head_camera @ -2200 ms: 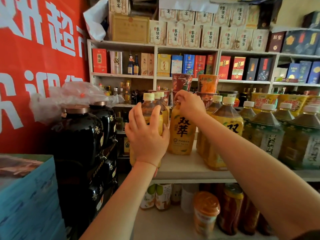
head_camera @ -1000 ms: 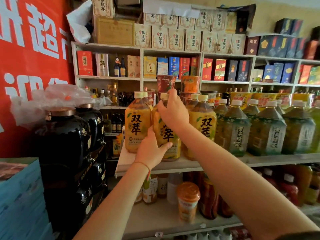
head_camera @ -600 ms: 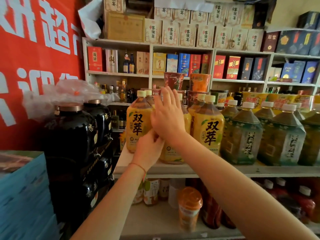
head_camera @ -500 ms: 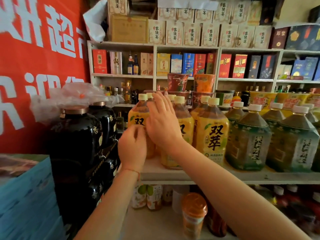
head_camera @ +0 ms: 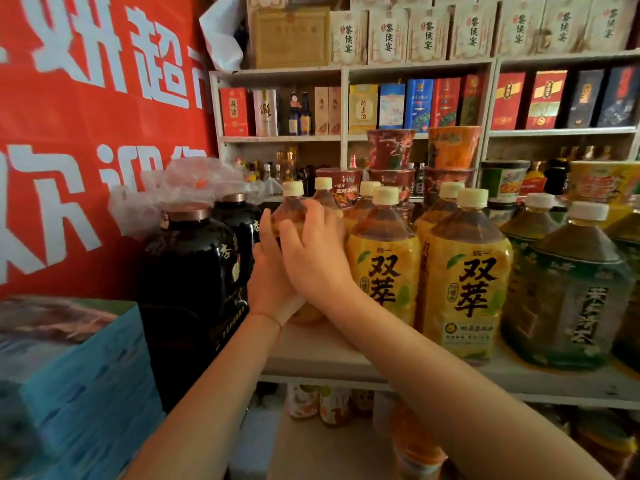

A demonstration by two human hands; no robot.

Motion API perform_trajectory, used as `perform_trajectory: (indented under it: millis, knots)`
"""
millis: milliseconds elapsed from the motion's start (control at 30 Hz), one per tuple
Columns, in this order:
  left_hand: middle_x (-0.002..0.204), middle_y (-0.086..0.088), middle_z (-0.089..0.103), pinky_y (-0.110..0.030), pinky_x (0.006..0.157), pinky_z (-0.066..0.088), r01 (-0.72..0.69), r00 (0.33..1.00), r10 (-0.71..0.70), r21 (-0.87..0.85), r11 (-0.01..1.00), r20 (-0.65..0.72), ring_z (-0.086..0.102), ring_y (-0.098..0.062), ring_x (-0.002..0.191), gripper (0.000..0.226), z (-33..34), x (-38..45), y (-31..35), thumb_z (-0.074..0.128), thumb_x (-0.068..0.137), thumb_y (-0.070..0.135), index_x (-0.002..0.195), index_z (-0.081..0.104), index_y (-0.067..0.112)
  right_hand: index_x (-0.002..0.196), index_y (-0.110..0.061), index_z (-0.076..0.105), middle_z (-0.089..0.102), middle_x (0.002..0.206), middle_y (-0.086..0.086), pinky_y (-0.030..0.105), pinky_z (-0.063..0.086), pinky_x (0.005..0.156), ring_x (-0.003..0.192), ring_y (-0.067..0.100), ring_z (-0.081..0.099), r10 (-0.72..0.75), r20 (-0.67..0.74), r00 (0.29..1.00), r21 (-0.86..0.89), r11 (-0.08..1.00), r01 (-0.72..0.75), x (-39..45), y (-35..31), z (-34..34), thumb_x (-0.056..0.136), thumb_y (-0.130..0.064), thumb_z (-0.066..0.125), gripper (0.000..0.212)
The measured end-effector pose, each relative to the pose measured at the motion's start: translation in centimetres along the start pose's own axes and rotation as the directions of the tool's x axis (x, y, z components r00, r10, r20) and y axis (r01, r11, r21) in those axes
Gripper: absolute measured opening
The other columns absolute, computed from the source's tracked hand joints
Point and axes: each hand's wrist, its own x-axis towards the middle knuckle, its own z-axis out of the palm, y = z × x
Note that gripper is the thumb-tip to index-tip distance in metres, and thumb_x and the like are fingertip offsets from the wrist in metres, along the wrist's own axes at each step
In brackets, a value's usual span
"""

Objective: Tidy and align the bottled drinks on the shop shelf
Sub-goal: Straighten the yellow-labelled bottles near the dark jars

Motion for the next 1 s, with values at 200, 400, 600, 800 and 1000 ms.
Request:
perform_trajectory:
  millis: [200, 400, 600, 800, 1000]
  knots:
    - [0.141, 0.000, 0.046, -0.034, 0.096, 0.046, 0.173, 0.962, -0.252, -0.482, 0.859, -0.104, 0.051, -0.016, 0.122, 0.117, -2.7, 0.8, -2.7, 0.090, 0.071, 0.033, 0.157, 0.009, 0.033, 0.150, -0.013, 0.034, 0.032, 0.153, 0.006, 0.032, 0.027, 0.114, 0.141, 0.020, 0.030, 0.067, 0.027, 0.997, 0.066, 0.995, -0.069, 1.7, -0.1, 1.3, 0.103, -0.011, 0.040, 0.048]
    - [0.142, -0.001, 0.048, -0.055, 0.101, 0.050, 0.233, 0.939, -0.331, -0.535, 0.812, -0.092, 0.055, -0.026, 0.123, 0.113, -6.5, 1.6, -6.1, 0.075, 0.056, 0.055, 0.150, 0.014, 0.047, 0.151, -0.021, 0.029, 0.015, 0.155, 0.017, 0.038, 0.027, 0.113, 0.140, 0.034, 0.021, 0.176, -0.118, 0.977, -0.189, 0.962, -0.197, 6.3, 1.5, 4.1, 0.096, -0.015, 0.052, 0.060]
    - [0.138, 0.003, 0.052, -0.057, 0.097, 0.052, 0.175, 0.972, -0.232, -0.532, 0.829, -0.042, 0.058, -0.023, 0.119, 0.107, -9.6, 3.9, -9.4, 0.075, 0.053, 0.060, 0.145, 0.020, 0.052, 0.131, -0.018, 0.056, 0.038, 0.144, 0.025, 0.051, 0.040, 0.102, 0.128, 0.039, 0.042, 0.243, -0.257, 0.935, -0.713, 0.606, -0.354, 10.7, 2.8, 6.5, 0.103, -0.033, 0.040, 0.036]
    - [0.141, 0.005, 0.050, -0.057, 0.098, 0.051, 0.137, 0.988, -0.154, -0.509, 0.850, 0.007, 0.055, -0.022, 0.123, 0.108, -9.1, 4.5, -11.0, 0.075, 0.053, 0.062, 0.146, 0.022, 0.051, 0.129, -0.015, 0.060, 0.043, 0.130, 0.021, 0.045, 0.051, 0.083, 0.111, 0.041, 0.053, 0.185, -0.190, 0.964, -0.743, 0.615, -0.265, 11.4, 2.7, 5.6, 0.104, -0.028, 0.038, 0.036]
    - [0.142, 0.005, 0.050, -0.054, 0.101, 0.049, 0.144, 0.989, -0.106, -0.555, 0.819, 0.101, 0.054, -0.021, 0.127, 0.113, -7.1, 3.8, -10.9, 0.075, 0.052, 0.061, 0.150, 0.021, 0.045, 0.143, -0.031, 0.049, 0.056, 0.129, 0.016, 0.040, 0.053, 0.083, 0.102, 0.032, 0.062, 0.166, -0.104, 0.981, -0.598, 0.778, -0.195, 11.4, 1.9, 4.5, 0.102, -0.017, 0.042, 0.044]
